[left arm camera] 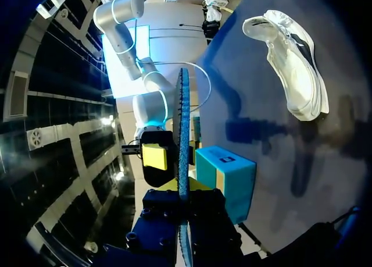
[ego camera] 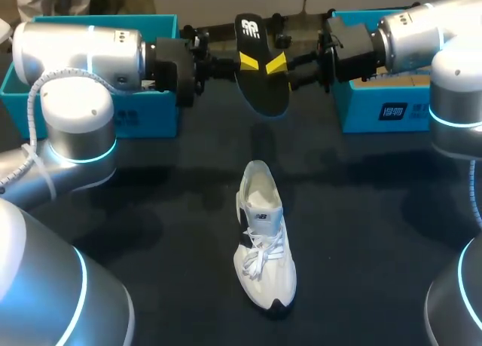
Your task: Take the shoe out of the shoebox, open the shoe tongue, remove and reinsert the insole, then place the shoe into the shoebox
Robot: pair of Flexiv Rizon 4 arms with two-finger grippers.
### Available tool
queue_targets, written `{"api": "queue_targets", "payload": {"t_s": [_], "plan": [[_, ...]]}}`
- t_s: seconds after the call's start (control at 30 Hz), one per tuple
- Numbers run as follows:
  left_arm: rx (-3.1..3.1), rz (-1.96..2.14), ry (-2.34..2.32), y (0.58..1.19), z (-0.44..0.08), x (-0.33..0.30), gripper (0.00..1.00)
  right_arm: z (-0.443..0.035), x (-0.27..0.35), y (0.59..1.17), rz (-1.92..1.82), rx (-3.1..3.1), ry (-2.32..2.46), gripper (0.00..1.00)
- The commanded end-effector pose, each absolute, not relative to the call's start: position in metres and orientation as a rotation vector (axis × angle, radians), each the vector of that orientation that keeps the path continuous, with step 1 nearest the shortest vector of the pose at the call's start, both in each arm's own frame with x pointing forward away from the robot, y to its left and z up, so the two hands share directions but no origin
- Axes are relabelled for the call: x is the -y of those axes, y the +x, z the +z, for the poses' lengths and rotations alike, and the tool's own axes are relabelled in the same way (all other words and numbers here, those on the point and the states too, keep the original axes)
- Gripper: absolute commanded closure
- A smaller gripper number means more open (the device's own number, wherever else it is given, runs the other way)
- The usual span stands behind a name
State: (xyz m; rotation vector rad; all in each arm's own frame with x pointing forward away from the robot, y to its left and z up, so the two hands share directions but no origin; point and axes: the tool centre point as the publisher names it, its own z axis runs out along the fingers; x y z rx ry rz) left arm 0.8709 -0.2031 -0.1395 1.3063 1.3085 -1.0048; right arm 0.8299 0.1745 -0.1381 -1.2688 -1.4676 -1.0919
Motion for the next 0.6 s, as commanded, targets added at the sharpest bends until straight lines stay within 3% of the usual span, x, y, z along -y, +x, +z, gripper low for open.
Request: {"api": "queue_targets", "payload": {"t_s": [0.03, 0.3, 0.53, 0.6], "plan": [[-1.305, -0.997, 1.309, 0.8722, -0.1411, 0.2059, 1.00, -0.1395, -0.1750, 0.8268, -1.092, 1.464, -1.273, 0.72], [-1.298, -0.989, 1.309, 0.8707, -0.1427, 0.2099, 1.00, -0.1419, -0.1775, 0.8237, -1.088, 1.449, -1.265, 0.74], [-1.301, -0.986, 1.307, 0.8708, -0.1433, 0.2118, 1.00, -0.1412, -0.1811, 0.8234, -1.073, 1.437, -1.275, 0.85], [-1.303, -0.985, 1.307, 0.8709, -0.1435, 0.2120, 1.00, -0.1414, -0.1813, 0.8234, -1.073, 1.435, -1.274, 0.84]]}}
